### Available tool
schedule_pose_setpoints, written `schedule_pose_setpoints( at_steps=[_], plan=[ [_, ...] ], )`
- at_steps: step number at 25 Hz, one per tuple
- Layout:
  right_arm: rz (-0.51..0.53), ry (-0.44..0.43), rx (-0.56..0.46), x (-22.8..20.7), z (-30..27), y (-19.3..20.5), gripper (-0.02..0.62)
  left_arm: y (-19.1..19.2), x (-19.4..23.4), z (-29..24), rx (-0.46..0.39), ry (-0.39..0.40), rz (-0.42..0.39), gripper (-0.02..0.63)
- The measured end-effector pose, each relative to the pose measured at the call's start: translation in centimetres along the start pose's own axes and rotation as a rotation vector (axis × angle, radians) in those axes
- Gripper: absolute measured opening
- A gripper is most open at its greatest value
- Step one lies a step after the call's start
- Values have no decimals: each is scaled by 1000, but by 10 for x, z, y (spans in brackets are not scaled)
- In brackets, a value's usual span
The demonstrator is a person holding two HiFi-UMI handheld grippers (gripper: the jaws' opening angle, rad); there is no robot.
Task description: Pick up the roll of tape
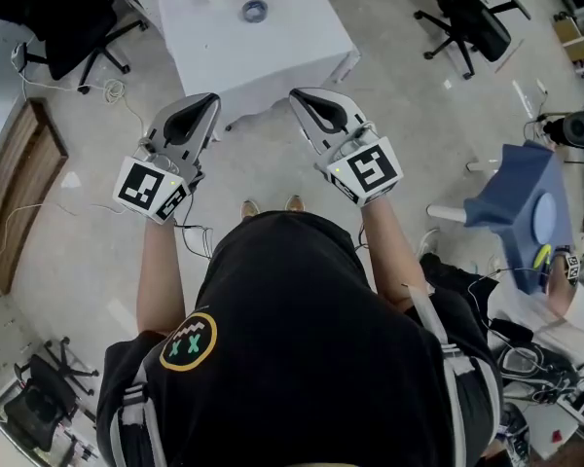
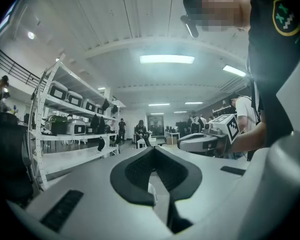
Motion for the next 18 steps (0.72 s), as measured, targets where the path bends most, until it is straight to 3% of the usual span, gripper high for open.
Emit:
schedule_pose_setpoints(
  at_steps=[18],
  plan=[
    [-22, 10, -11, -8, 2, 5, 21, 0, -3, -8, 5, 10, -4, 18]
  ],
)
Point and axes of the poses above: the fingertips, and each gripper's own axes: z backward along the fingers, x to its left, y out of its underside, the point moved 8 cm from there along z, backward along the fingers, and after that the axes turned 7 degrees about -y, right-handed, at the moved point
